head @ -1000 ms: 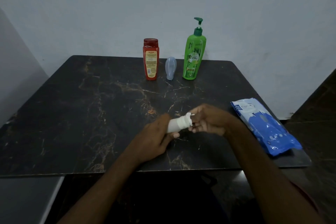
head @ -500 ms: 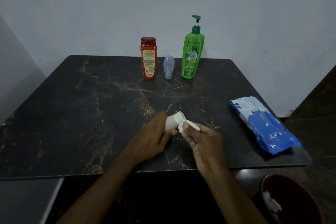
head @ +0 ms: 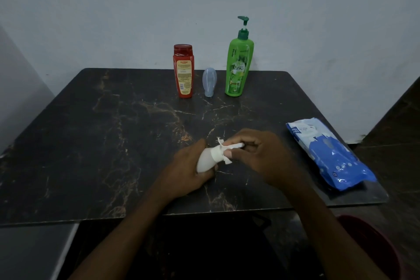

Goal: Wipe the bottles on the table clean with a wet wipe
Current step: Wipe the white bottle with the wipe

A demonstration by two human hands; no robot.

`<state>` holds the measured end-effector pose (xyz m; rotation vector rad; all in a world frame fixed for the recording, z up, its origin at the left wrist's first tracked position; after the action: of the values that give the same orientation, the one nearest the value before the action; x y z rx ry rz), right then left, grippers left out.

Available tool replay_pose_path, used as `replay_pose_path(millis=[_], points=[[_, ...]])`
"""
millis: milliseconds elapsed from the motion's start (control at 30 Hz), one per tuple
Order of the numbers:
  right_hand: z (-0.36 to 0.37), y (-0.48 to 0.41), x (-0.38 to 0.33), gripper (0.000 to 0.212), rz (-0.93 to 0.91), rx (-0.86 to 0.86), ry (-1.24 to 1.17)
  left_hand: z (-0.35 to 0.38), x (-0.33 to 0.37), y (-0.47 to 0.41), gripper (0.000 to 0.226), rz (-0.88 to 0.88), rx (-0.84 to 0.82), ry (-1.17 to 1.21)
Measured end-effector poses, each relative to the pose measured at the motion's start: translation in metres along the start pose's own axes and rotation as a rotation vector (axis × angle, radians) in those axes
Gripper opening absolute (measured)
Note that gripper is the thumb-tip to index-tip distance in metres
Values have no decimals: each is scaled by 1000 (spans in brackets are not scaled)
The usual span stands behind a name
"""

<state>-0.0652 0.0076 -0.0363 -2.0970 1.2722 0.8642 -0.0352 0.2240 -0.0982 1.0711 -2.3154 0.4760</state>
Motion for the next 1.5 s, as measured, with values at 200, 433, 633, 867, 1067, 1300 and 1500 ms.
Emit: replay_pose_path(millis=[200,433,633,867,1067,1300,1500], points=[[-5,-4,3,16,-47,-50,14,0,0,1,34,-20,-33,0],[-9,-7,1,13,-59,-111,52,-1,1,2,32,-2,-35,23],[-12,-9,2,15,-59,-112,75,-1,1,2,32,12,-11,36],[-13,-13,1,16,-78,-122,64,-1,2,2,30,17,-13,54],[-13,-17,0,18,-90,-133,28,-3,3,2,29,9,-10,43],[-13,-16,-1,20,-121,-163,31,-2,2,2,27,20,-14,73],[-13,-15,-1,23,-112,-146,48,-1,2,3,28,17,-8,67]])
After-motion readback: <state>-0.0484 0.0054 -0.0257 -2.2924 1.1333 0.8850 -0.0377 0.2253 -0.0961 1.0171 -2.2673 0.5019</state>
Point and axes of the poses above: each hand's wrist, its own y-axis away from the middle knuckle, its own z-axis out of the palm, x = y × z, the point moved 1 cm from there along -y, towards the middle knuckle, and after that the axes turned 15 degrees about -x, right-handed, at the moved point
